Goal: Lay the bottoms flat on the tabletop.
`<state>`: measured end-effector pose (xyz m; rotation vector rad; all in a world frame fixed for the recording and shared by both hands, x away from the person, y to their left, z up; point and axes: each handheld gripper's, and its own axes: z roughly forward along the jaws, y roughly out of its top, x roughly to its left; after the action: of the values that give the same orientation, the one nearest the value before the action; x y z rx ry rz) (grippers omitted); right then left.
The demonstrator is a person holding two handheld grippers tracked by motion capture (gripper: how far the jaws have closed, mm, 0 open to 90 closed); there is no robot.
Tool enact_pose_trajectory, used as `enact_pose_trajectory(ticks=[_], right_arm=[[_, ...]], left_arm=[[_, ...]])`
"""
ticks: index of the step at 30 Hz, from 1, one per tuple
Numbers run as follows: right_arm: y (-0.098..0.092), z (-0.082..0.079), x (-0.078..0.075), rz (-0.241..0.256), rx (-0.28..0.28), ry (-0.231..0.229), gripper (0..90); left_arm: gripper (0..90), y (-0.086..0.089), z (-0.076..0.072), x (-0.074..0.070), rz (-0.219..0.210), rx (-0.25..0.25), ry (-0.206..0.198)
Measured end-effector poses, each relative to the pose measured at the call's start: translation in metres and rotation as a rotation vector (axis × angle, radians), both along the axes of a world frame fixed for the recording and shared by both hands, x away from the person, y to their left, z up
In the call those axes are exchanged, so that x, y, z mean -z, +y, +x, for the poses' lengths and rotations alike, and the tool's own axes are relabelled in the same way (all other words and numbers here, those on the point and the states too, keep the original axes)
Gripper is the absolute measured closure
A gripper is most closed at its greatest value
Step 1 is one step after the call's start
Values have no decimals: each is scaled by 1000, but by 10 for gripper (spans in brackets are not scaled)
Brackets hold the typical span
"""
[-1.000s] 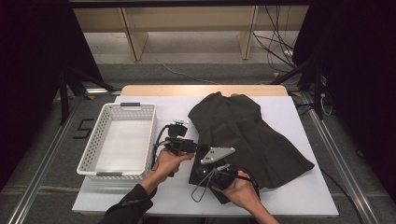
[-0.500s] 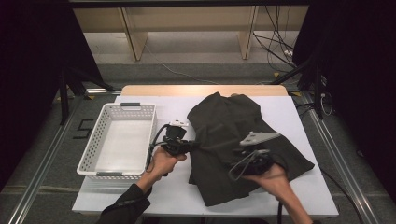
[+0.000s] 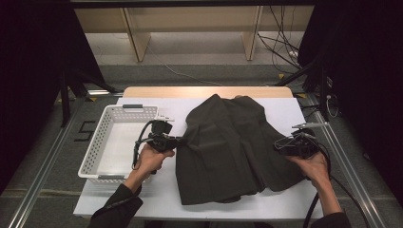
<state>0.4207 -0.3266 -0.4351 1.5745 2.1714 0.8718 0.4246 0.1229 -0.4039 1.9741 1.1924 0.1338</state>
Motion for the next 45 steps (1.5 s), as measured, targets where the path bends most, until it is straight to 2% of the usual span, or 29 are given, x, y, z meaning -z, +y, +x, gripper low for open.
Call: enact_pose_trajectory(ticks=[3,6,9,11,12,14,15,17,19,21,23,25,28,31,32,34,36,37,38,40,42,43,45], right_arm=[[-10,12,12,-9,40,53,238],[-20,24,21,-8,63,99,238],[-20,29,32,-12,43,147,284],[-16,25,32,-83,10,118,479],[-16,24,30,-68,-8,121,562],[-16,21,29,-95,6,121,778],[-18,19,28,-89,8,133,850],[-21,11,24,-59,-7,142,881],[-23,-1,18,-66,-41,139,886],[-26,-15,9,-79,-53,110,889],[-34,-29,-1,-93,-40,83,891],[-47,-43,-8,-84,-14,72,892],[-71,-63,-5,-29,24,74,893],[-91,-78,1,-30,71,97,892],[-95,-81,2,-16,85,102,892],[-100,-82,5,24,83,112,886],[-95,-78,9,18,74,121,854],[-92,-77,10,30,62,132,792],[-90,-75,10,42,50,127,688],[-85,-71,6,41,54,100,574],[-80,-68,-1,44,61,48,475],[-78,-66,-4,53,68,33,449],[-72,-58,-7,93,66,24,402]], left_arm=[[861,2,1,0,-5,-3,4],[862,3,2,1,-29,-1,16],[862,4,2,0,-31,3,17],[862,4,3,1,-29,3,19],[862,5,3,1,-29,1,19],[862,5,3,1,-29,1,19],[862,4,3,1,-32,-3,16],[862,5,3,0,-25,-5,15],[862,6,4,0,-13,-6,12],[862,8,3,-1,1,-8,5],[862,10,3,-3,7,-15,-2],[862,13,4,-5,1,-30,-5],[861,17,6,-12,-12,-51,-17],[856,19,5,-15,9,-60,-39],[853,18,5,-14,16,-59,-39],[832,16,6,-11,50,-70,-37],[709,14,5,-10,88,-84,-42],[673,13,4,-12,96,-90,-53],[639,12,2,-15,105,-103,-82],[555,7,-3,-24,126,-118,-132],[507,2,-9,-33,112,-98,-153],[499,-3,-11,-35,88,-69,-144],[468,-16,-16,-33,42,0,-93]])
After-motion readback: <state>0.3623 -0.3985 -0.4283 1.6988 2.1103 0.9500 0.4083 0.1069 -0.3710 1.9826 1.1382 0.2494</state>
